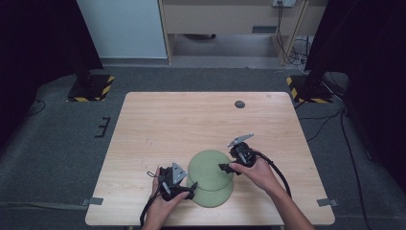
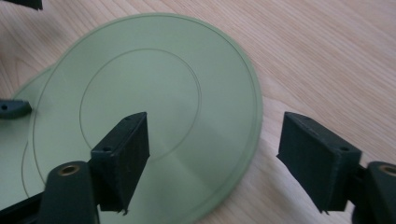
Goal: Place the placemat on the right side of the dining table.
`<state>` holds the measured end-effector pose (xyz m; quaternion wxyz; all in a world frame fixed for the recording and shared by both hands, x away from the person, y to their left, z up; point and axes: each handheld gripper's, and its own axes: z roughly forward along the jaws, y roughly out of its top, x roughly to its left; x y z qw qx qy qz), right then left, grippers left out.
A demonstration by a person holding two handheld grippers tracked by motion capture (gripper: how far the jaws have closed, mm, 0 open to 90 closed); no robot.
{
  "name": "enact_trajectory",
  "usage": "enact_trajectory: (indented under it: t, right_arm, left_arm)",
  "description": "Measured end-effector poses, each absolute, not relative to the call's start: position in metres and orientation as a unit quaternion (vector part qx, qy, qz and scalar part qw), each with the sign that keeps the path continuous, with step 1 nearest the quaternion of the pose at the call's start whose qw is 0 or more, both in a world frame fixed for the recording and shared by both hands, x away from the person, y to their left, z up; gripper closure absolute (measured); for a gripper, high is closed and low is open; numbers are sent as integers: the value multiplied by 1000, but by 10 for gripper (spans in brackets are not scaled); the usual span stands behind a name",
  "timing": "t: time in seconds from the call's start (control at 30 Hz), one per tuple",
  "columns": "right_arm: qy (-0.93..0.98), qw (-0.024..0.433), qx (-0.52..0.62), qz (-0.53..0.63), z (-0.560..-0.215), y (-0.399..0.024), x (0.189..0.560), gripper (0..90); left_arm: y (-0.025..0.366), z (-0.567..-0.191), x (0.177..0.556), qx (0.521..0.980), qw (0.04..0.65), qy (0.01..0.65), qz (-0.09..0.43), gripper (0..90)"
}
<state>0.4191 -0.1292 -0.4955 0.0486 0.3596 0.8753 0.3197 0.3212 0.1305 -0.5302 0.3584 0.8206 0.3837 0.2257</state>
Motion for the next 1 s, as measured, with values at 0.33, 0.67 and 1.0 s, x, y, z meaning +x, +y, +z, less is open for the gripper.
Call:
enact_trajectory:
  t: [0.33, 0.67, 1.0]
  right_arm:
    - [867, 9, 385, 318, -515, -124, 437, 160]
    - [865, -9, 378, 331, -516, -123, 438, 254]
    - [862, 20, 375, 339, -503, -125, 430, 340]
  left_arm:
    - [130, -531, 321, 820, 358, 386, 224, 19]
    - [130, -531, 322, 820, 358, 386, 223, 15]
    - [130, -531, 322, 819, 357, 389, 223, 6]
